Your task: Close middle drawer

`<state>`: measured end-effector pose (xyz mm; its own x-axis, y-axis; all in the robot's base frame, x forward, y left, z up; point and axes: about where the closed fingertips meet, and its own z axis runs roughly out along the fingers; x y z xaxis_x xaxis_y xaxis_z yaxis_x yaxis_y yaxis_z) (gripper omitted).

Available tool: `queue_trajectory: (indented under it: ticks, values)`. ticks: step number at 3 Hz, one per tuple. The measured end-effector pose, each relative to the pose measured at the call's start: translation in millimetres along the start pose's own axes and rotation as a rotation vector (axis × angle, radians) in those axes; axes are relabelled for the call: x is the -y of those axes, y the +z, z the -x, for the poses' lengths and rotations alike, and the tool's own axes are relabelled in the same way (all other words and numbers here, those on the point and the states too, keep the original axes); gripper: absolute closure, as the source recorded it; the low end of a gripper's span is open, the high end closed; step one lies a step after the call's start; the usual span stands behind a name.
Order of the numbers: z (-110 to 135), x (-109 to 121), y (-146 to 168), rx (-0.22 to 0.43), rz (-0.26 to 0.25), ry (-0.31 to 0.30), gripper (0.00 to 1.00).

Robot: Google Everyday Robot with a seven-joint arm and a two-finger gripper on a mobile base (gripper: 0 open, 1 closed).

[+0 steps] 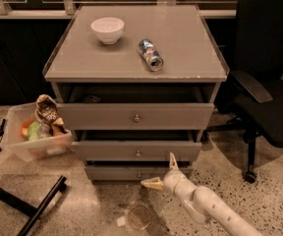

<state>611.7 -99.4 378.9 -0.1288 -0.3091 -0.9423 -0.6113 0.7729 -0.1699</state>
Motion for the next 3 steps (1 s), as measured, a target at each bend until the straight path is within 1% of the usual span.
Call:
queue_trajectory:
  ticks: [1, 3]
  values:
    - [6, 9, 15, 0.034, 0.001, -0.009, 0.00]
    - [14, 24, 30, 0.053, -0.020, -0.013, 0.00]
